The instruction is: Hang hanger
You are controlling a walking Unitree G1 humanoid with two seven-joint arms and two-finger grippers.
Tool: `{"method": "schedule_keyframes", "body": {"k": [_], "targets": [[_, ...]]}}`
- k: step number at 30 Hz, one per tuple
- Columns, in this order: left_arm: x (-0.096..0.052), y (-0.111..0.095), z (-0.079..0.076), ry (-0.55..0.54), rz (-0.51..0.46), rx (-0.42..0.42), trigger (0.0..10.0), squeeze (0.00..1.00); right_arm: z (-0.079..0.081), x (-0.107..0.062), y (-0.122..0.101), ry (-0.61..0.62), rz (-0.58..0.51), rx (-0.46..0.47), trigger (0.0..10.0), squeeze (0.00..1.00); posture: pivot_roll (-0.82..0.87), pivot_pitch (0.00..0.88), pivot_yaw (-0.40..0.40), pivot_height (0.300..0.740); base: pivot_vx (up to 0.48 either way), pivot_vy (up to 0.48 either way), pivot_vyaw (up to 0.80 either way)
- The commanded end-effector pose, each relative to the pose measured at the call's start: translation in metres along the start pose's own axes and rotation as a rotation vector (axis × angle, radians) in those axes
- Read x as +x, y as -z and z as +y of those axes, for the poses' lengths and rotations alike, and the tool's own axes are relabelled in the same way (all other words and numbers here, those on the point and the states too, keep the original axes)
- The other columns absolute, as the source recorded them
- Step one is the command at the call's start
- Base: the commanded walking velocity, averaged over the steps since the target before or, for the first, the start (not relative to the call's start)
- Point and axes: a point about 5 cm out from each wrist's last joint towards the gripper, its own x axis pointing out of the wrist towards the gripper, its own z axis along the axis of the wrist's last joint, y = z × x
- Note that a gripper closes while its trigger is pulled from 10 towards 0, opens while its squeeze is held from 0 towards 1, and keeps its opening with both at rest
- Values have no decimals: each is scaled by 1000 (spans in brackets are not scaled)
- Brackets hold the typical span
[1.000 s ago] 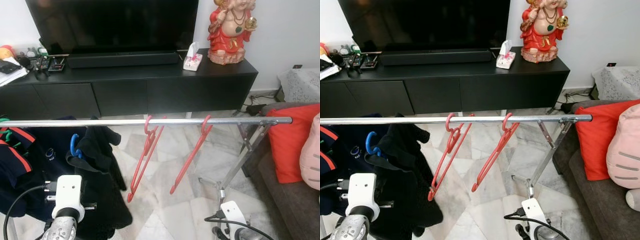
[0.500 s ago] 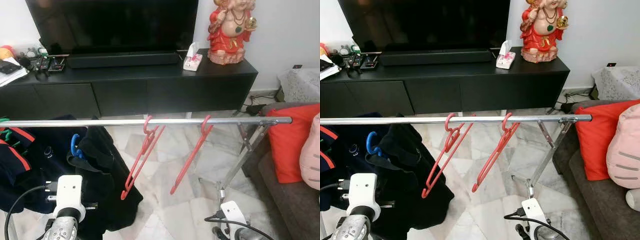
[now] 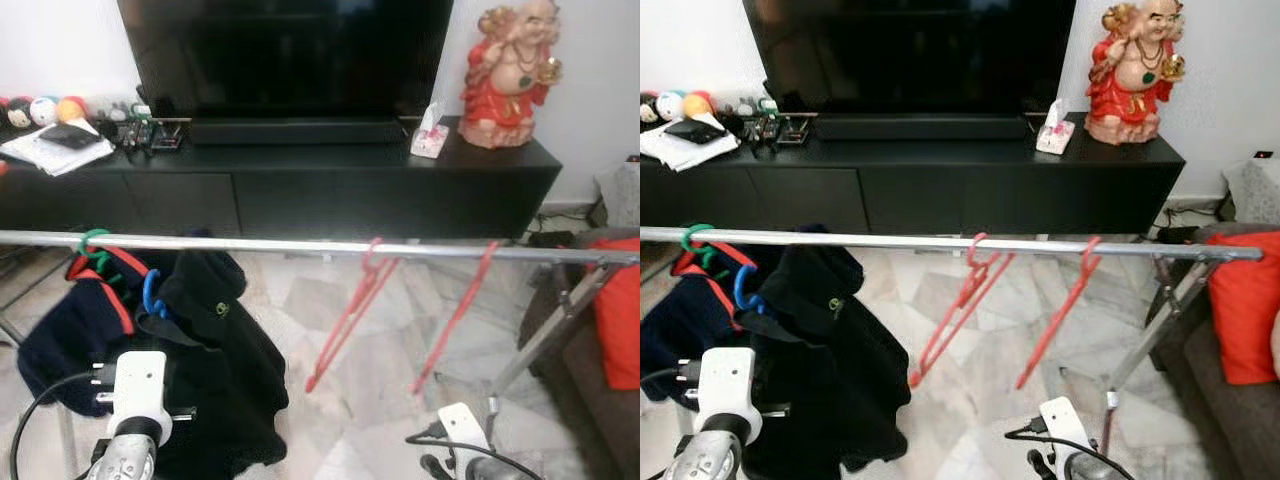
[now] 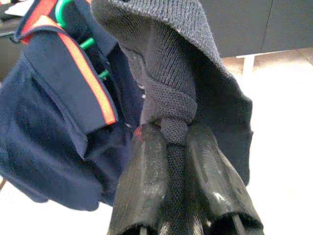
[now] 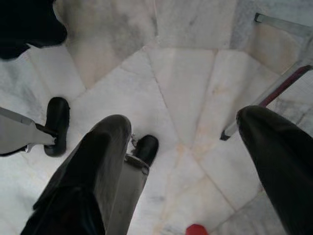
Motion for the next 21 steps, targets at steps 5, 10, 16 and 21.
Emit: {"method": "schedule_keyframes", "body": {"k": [5, 10, 16, 21], "targets": [[2, -12, -2, 17, -57, 23, 10000, 0, -5, -1, 2, 15, 3, 1, 10000, 0, -80, 0, 3, 740, 0, 0, 0], [2, -11, -4, 31, -57, 19, 10000, 0, -5, -1, 1, 19, 2, 3, 10000, 0, -77, 0, 2, 740, 0, 0, 0], [2, -12, -7, 46, -62, 11, 10000, 0, -5, -1, 2, 22, 2, 12, 10000, 0, -77, 0, 3, 740, 0, 0, 0], [2, -13, -8, 52, -66, 10, 10000, 0, -5, -1, 3, 21, 11, 27, 10000, 0, -76, 0, 4, 740, 0, 0, -256]]}}
